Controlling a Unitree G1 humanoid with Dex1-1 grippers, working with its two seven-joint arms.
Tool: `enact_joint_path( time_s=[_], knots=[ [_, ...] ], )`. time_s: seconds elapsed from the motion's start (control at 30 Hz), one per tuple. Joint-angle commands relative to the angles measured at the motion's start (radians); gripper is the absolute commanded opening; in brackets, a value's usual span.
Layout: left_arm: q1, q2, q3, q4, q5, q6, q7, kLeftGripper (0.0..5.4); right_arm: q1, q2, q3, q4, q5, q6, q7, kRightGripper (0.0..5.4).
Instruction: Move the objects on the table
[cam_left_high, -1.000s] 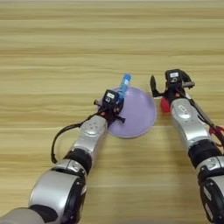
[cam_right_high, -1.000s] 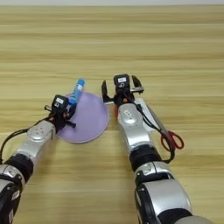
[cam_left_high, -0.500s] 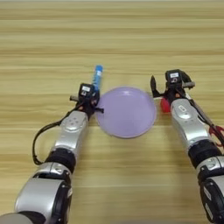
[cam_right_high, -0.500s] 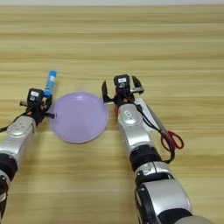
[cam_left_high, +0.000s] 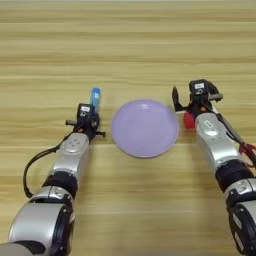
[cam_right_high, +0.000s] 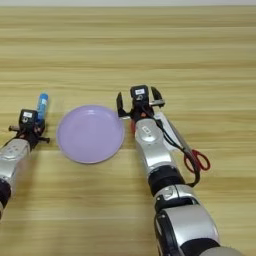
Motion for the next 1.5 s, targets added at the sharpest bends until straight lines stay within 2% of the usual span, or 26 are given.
enact_joint_path(
  time_s=[0.03, 0.5, 0.6, 0.77, 1.1, 1.5],
  knots=[
    [-0.011, 0.000, 0.002, 0.018, -0.005, 0.021, -0.003, 1.19, -0.025, 0.001, -0.003, 0.012, 0.004, -0.006, -0.003, 5.40],
    [-0.017, -0.002, -0.007, 0.049, -0.003, 0.046, -0.004, 1.19, -0.030, 0.004, -0.002, 0.018, 0.004, -0.007, -0.004, 5.40],
    [-0.018, -0.001, -0.011, 0.050, 0.001, 0.049, 0.001, 1.63, -0.030, 0.005, -0.001, 0.019, 0.004, -0.007, -0.004, 5.40],
    [-0.019, -0.001, -0.013, 0.051, 0.003, 0.047, 0.004, 1.96, -0.031, 0.004, -0.001, 0.021, 0.003, -0.008, -0.003, 5.40],
    [-0.022, -0.003, -0.018, 0.051, 0.000, 0.038, 0.003, 3.02, -0.033, 0.003, -0.001, 0.030, 0.003, -0.013, -0.003, 5.40],
    [-0.021, -0.003, -0.018, 0.041, -0.006, 0.026, 0.009, 4.03, -0.033, 0.000, -0.002, 0.033, 0.003, -0.019, -0.003, 5.40]
  ],
)
